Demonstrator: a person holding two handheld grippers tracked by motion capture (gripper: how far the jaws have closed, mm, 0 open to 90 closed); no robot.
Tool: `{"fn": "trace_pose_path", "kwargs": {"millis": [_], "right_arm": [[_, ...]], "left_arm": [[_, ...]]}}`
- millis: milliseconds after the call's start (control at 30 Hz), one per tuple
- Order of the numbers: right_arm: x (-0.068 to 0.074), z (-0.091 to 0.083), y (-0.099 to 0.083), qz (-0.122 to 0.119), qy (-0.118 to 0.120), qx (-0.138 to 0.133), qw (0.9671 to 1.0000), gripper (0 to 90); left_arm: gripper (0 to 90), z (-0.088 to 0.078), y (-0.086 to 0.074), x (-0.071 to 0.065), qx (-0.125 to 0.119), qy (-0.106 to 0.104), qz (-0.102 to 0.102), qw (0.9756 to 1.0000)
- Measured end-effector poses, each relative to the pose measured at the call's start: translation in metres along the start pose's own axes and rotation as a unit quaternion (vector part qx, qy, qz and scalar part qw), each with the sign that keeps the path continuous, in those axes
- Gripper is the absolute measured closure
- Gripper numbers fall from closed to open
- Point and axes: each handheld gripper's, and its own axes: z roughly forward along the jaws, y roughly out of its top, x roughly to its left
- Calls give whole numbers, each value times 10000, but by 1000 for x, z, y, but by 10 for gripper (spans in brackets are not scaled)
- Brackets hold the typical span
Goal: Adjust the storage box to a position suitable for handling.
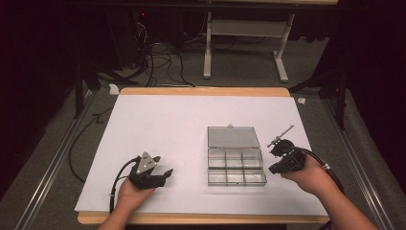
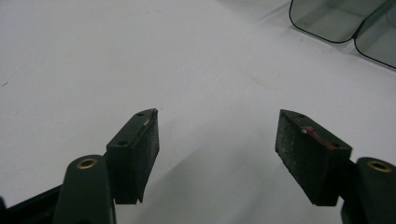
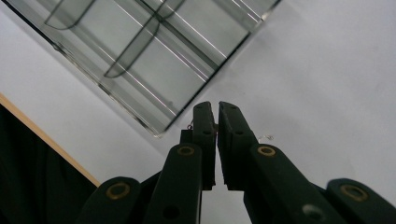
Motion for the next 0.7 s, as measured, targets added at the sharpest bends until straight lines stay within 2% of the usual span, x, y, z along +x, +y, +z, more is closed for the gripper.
{"fn": "trace_pose_path", "kwargs": {"millis": [200,700], "right_arm": [[10,1,10,-126,47,-60,9999,868],[31,15,31,-458,135,15,9989,868]], "left_arm": [[308,0,0,0,10,-7,16,10000],[308,0,0,0,5,-2,23,10000]]}}
